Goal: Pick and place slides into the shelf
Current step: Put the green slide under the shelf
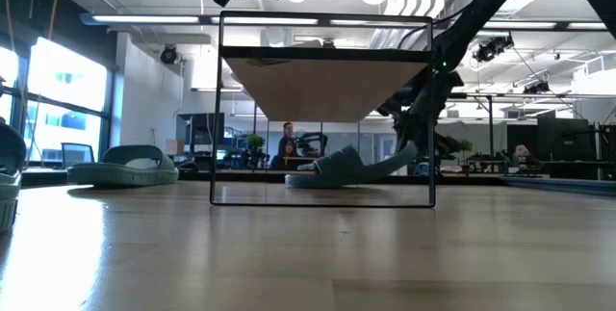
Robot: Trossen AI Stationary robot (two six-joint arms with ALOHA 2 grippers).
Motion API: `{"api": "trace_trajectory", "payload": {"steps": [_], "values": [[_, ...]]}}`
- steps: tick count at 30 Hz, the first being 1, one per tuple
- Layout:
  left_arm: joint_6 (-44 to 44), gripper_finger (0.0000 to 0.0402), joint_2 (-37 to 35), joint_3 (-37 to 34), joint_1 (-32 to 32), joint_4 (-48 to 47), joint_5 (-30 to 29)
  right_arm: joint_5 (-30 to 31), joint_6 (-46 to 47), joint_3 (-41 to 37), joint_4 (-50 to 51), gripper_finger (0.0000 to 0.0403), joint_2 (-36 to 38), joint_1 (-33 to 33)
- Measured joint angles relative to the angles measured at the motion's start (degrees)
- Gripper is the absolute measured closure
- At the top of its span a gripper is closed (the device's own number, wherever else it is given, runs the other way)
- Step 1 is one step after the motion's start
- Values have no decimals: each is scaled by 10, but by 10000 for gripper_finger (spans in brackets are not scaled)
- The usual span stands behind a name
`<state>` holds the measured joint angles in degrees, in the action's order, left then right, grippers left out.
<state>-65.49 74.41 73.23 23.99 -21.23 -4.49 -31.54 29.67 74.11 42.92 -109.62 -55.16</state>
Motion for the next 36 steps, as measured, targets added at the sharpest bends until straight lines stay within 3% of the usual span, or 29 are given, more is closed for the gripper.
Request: {"api": "trace_trajectory", "payload": {"steps": [6, 20, 36], "values": [[0, 229, 0, 0, 0, 0, 0, 35, 0, 0, -11, 330, -9, 13], [0, 229, 0, 0, 0, 0, 0, 154, -15, 0, -12, 188, -11, 43], [1, 229, 0, 0, 0, -18, -7, 194, -25, 0, -6, 181, 28, 43]]}}
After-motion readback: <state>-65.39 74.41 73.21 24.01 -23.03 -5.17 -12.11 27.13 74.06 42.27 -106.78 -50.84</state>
